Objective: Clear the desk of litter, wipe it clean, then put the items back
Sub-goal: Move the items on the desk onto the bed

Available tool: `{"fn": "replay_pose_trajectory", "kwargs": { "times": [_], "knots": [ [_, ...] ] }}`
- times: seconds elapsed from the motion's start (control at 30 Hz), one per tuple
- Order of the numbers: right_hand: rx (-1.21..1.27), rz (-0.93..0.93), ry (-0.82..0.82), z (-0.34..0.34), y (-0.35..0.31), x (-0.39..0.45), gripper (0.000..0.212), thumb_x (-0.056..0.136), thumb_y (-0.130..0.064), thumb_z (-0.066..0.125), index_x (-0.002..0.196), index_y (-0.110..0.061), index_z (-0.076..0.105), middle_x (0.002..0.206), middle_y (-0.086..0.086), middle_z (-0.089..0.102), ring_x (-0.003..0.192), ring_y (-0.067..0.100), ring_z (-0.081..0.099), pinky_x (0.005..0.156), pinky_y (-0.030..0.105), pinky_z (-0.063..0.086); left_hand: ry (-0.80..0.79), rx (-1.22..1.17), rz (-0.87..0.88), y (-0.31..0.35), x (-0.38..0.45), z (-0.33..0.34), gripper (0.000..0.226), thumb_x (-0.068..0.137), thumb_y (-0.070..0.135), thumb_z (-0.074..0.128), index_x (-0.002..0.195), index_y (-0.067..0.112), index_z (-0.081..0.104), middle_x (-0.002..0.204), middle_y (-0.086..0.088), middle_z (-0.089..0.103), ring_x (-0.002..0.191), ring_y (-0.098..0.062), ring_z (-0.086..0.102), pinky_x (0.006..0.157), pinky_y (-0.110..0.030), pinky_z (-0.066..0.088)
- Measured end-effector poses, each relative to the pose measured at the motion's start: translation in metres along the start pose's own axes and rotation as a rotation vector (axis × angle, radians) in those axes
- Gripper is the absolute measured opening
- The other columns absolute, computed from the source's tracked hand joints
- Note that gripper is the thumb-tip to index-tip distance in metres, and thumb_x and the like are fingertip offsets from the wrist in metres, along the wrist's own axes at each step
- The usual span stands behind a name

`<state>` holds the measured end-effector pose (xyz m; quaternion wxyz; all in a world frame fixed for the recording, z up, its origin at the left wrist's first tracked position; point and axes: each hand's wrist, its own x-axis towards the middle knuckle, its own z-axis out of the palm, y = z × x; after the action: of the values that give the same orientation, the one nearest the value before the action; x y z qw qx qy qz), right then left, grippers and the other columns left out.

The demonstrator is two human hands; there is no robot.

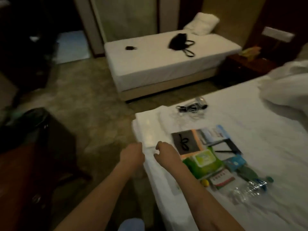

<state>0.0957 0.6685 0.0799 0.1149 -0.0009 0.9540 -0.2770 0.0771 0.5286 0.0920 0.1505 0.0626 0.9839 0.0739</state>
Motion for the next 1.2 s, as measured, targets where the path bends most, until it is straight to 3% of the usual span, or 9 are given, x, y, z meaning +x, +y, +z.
{"fn": "replay_pose_trajectory", "kwargs": {
  "times": [0.27, 0.47, 0.63, 0.8, 1.07, 1.2],
  "knots": [
    [-0.111, -0.340, -0.177, 0.085, -0.179, -0.031, 0.030, 0.091, -0.025, 0.056, 0.115, -0.008, 0.057, 0.117, 0.013, 0.059, 0.111, 0.030, 0.056, 0.093, 0.038, 0.046, 0.030, -0.128, -0.422, -0.188, -0.151, 0.015, 0.024, 0.092, 0.021, 0.046, 0.114, 0.015, 0.054, 0.118, -0.005, 0.058, 0.109, -0.024, 0.057, 0.087, -0.035, 0.049],
    [-0.231, -0.602, -0.304, 0.134, -0.273, -0.069, 0.021, 0.089, -0.022, 0.059, 0.104, -0.007, 0.056, 0.109, 0.013, 0.059, 0.105, 0.028, 0.056, 0.072, 0.028, 0.035, 0.122, -0.302, -0.587, -0.258, -0.241, 0.014, 0.024, 0.095, 0.021, 0.043, 0.117, 0.015, 0.052, 0.116, -0.004, 0.056, 0.104, -0.024, 0.055, 0.085, -0.039, 0.050],
    [-0.321, -0.863, -0.392, 0.175, -0.353, -0.099, 0.020, 0.089, -0.023, 0.060, 0.106, -0.013, 0.056, 0.111, 0.007, 0.059, 0.106, 0.025, 0.056, 0.074, 0.027, 0.039, 0.282, -0.379, -0.823, -0.299, -0.311, 0.007, 0.028, 0.096, 0.022, 0.044, 0.121, 0.013, 0.050, 0.117, -0.005, 0.055, 0.102, -0.024, 0.055, 0.079, -0.036, 0.050],
    [-0.373, -1.022, -0.509, 0.208, -0.388, -0.126, 0.034, 0.092, -0.026, 0.060, 0.122, -0.013, 0.053, 0.119, 0.003, 0.056, 0.105, 0.019, 0.056, 0.074, 0.025, 0.042, 0.344, -0.387, -1.040, -0.315, -0.363, 0.017, 0.022, 0.094, 0.020, 0.043, 0.112, 0.013, 0.053, 0.109, -0.005, 0.057, 0.096, -0.025, 0.055, 0.067, -0.033, 0.041],
    [-0.388, -1.162, -0.598, 0.249, -0.412, -0.128, 0.036, 0.092, -0.025, 0.061, 0.125, -0.013, 0.054, 0.121, 0.003, 0.058, 0.106, 0.017, 0.058, 0.085, 0.028, 0.052, 0.270, -0.448, -1.183, -0.335, -0.377, 0.039, 0.027, 0.094, 0.023, 0.046, 0.119, 0.013, 0.051, 0.116, -0.006, 0.057, 0.103, -0.024, 0.056, 0.070, -0.031, 0.040],
    [-0.430, -1.211, -0.618, 0.279, -0.454, -0.112, 0.033, 0.092, -0.026, 0.061, 0.121, -0.014, 0.055, 0.119, 0.003, 0.059, 0.105, 0.017, 0.058, 0.087, 0.030, 0.053, 0.228, -0.481, -1.236, -0.377, -0.369, 0.045, 0.025, 0.095, 0.023, 0.047, 0.117, 0.013, 0.051, 0.117, -0.005, 0.058, 0.102, -0.023, 0.056, 0.068, -0.030, 0.039]
  ]
}}
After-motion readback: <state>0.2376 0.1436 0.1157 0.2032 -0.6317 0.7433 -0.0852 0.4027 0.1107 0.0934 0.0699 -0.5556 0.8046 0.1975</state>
